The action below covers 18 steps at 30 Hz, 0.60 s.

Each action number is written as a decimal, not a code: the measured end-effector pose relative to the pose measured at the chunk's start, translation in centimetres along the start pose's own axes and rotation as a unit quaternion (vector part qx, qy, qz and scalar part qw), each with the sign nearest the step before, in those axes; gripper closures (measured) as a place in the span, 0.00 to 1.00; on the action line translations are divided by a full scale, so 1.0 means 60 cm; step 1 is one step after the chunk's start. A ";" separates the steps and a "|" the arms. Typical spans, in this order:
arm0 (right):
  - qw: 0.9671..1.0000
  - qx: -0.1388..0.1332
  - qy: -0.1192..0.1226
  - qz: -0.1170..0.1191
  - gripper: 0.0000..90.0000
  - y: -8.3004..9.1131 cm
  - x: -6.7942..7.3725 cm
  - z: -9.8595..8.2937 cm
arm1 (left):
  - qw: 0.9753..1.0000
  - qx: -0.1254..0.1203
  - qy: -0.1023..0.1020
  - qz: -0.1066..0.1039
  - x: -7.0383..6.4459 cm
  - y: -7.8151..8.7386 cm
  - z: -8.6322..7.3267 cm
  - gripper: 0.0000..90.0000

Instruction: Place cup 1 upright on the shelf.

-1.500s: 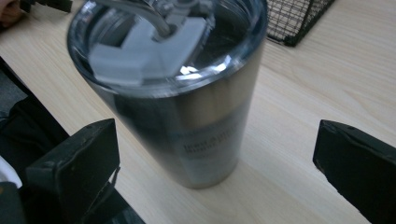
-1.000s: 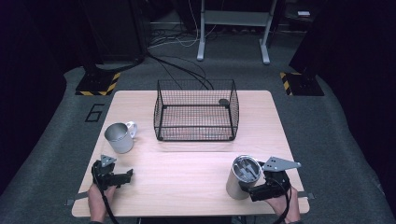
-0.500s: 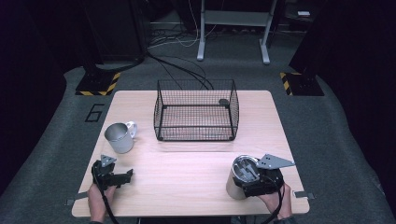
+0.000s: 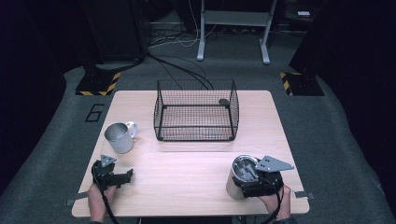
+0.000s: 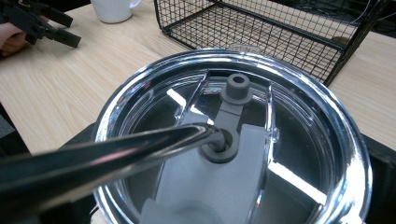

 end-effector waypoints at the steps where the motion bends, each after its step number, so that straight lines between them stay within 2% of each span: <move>1: 1.000 0.000 0.007 -0.002 0.04 0.000 0.000 0.001 | 1.000 0.000 -0.001 0.000 0.000 0.000 0.000 0.00; 5: 1.000 -0.001 0.014 -0.006 0.04 -0.002 0.000 0.007 | 1.000 0.003 -0.004 -0.001 0.001 0.001 0.000 0.00; 18: 1.000 -0.009 0.007 -0.017 0.04 0.000 -0.010 0.041 | 1.000 0.004 -0.004 -0.001 0.001 0.001 0.000 0.00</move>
Point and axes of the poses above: each handheld gripper's, and its own axes: y roughly backward along the jaws, z roughly out of its top, x roughly to its left, the point moved 5 cm from there along -y, roughly forward along the jaws, and after that the axes turned 9 degrees about -x, right-handed, at the moved point
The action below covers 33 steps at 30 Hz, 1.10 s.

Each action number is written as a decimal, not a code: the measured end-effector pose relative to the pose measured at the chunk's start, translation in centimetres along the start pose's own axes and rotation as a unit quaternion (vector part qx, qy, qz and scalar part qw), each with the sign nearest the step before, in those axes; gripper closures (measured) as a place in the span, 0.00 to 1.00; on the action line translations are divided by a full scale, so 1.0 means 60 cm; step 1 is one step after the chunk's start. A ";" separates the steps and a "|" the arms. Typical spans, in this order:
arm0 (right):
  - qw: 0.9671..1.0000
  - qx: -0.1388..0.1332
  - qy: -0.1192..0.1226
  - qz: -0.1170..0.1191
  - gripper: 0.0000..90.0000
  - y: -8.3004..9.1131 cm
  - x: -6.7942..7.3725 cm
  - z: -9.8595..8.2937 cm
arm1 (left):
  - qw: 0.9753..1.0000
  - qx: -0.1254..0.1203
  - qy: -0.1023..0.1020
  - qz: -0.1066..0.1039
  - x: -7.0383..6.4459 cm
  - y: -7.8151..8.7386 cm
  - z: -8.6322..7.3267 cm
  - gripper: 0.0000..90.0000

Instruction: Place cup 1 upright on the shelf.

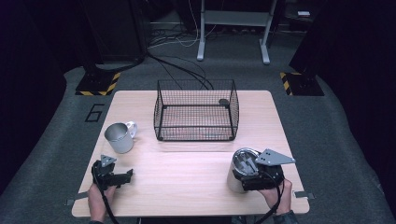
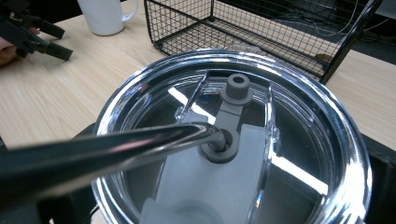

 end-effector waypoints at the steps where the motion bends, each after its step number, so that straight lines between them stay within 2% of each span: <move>1: 1.000 0.002 -0.001 -0.001 0.04 0.000 -0.001 0.001 | 1.000 0.000 0.000 0.000 0.000 0.000 0.000 0.00; 15: 1.000 0.006 -0.004 -0.012 0.04 -0.020 -0.018 0.034 | 1.000 0.000 0.000 0.000 0.000 0.000 0.000 0.00; 33: 1.000 0.002 -0.002 -0.006 0.04 -0.042 -0.028 0.082 | 1.000 0.002 0.000 0.000 0.000 0.000 0.000 0.00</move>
Point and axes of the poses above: each handheld gripper's, and its own axes: y roughly backward along the jaws, z roughly out of its top, x roughly to its left, the point moved 5 cm from there along -y, roughly forward along the jaws, and after that the axes turned 9 degrees about -x, right-handed, at the moved point
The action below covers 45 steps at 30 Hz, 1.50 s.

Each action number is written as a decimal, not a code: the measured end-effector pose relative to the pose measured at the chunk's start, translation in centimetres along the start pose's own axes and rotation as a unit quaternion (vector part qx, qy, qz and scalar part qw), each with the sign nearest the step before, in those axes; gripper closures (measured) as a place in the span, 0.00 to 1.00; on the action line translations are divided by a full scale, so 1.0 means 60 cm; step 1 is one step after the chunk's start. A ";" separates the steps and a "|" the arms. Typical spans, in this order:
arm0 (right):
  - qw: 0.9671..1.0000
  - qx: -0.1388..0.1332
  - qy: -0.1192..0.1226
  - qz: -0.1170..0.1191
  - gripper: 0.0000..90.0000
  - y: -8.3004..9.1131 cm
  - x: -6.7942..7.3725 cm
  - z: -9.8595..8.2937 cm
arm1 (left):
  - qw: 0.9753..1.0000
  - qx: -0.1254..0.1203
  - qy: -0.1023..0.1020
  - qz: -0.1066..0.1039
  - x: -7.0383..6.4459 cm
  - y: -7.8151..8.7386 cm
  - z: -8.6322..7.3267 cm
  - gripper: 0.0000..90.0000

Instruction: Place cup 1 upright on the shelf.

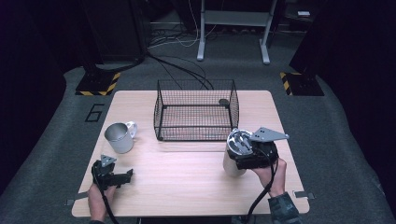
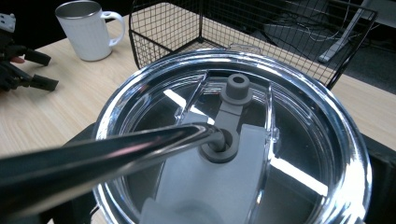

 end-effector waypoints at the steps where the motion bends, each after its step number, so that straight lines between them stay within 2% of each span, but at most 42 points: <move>1: 1.000 -0.002 0.000 0.000 0.04 -0.002 -0.001 0.002 | 1.000 0.000 0.000 0.000 0.000 0.000 0.000 0.00; 5: 1.000 -0.004 -0.008 -0.002 0.04 -0.005 -0.006 0.013 | 1.000 0.006 -0.003 -0.002 0.001 0.001 0.000 0.00; 6: 1.000 -0.002 -0.002 0.002 0.04 -0.005 -0.008 0.014 | 1.000 0.005 -0.005 -0.002 0.001 0.001 0.000 0.00; 9: 1.000 -0.004 -0.007 0.002 0.04 -0.007 -0.010 0.021 | 1.000 0.006 -0.004 -0.002 0.001 0.001 0.000 0.00; 14: 1.000 -0.005 0.001 0.004 0.04 -0.010 -0.013 0.034 | 1.000 0.006 -0.003 -0.002 0.001 0.001 0.000 0.00; 15: 1.000 -0.010 0.001 0.004 0.04 -0.014 -0.020 0.056 | 1.000 0.006 -0.003 -0.002 0.001 0.001 0.000 0.00; 22: 1.000 -0.010 0.001 0.004 0.04 -0.014 -0.020 0.056 | 1.000 0.005 -0.005 -0.002 0.001 0.001 0.000 0.00; 33: 1.000 -0.016 -0.003 0.007 0.04 -0.028 -0.030 0.094 | 1.000 0.005 -0.004 -0.002 0.001 0.001 0.000 0.00; 35: 1.000 -0.017 0.002 0.009 0.04 -0.031 -0.032 0.101 | 1.000 0.005 -0.004 -0.002 0.001 0.001 0.000 0.00; 37: 1.000 -0.016 -0.005 0.008 0.04 -0.033 -0.033 0.106 | 1.000 0.007 -0.003 -0.002 0.001 0.001 0.000 0.00; 45: 1.000 -0.017 0.002 0.010 0.04 -0.047 -0.039 0.129 | 1.000 0.007 -0.003 -0.003 0.001 0.001 0.000 0.00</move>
Point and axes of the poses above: each handheld gripper's, and its own axes: y roughly backward along the jaws, z roughly out of its top, x roughly to its left, the point moved 5 cm from there along -y, roughly forward along the jaws, and after that the axes turned 9 degrees about -x, right-handed, at the moved point
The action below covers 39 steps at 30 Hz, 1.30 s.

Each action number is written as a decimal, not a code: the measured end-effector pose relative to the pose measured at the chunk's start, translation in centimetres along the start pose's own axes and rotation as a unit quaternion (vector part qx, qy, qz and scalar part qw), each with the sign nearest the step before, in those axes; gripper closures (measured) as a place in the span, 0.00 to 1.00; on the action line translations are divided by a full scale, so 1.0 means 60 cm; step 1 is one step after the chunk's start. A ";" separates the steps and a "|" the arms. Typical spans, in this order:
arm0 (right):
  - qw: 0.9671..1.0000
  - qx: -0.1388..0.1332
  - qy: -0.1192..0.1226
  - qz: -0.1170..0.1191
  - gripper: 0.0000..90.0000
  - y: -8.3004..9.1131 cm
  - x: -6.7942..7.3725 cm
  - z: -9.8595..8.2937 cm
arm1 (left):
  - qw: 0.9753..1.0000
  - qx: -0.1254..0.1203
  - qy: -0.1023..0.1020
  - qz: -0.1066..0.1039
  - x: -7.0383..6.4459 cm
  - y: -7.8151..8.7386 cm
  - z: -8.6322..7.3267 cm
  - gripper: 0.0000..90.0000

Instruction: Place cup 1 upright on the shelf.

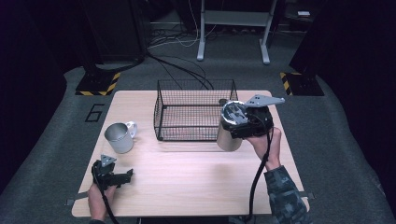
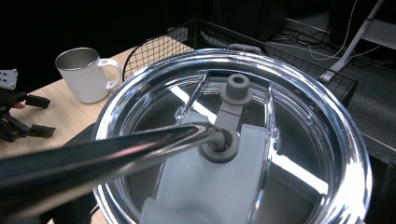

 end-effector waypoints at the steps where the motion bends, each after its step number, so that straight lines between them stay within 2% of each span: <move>1: 1.000 0.000 0.000 0.000 0.04 -0.002 -0.001 0.002 | 1.000 0.000 0.000 0.000 0.000 0.000 0.000 0.00; 20: 1.000 0.001 0.001 0.002 0.04 -0.036 -0.013 0.036 | 1.000 -0.003 -0.001 0.001 0.000 -0.001 0.000 0.00; 27: 1.000 -0.001 0.003 0.003 0.04 -0.057 -0.020 0.055 | 1.000 -0.002 -0.002 0.001 0.000 0.000 0.000 0.00; 39: 1.000 0.005 0.004 0.001 0.04 -0.088 -0.032 0.070 | 1.000 -0.002 -0.001 0.001 0.000 -0.001 0.000 0.00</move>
Point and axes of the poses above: each handheld gripper's, and its own axes: y roughly backward along the jaws, z roughly out of its top, x roughly to its left, the point moved 5 cm from there along -y, roughly forward along the jaws, and after that the axes turned 9 degrees about -x, right-handed, at the moved point
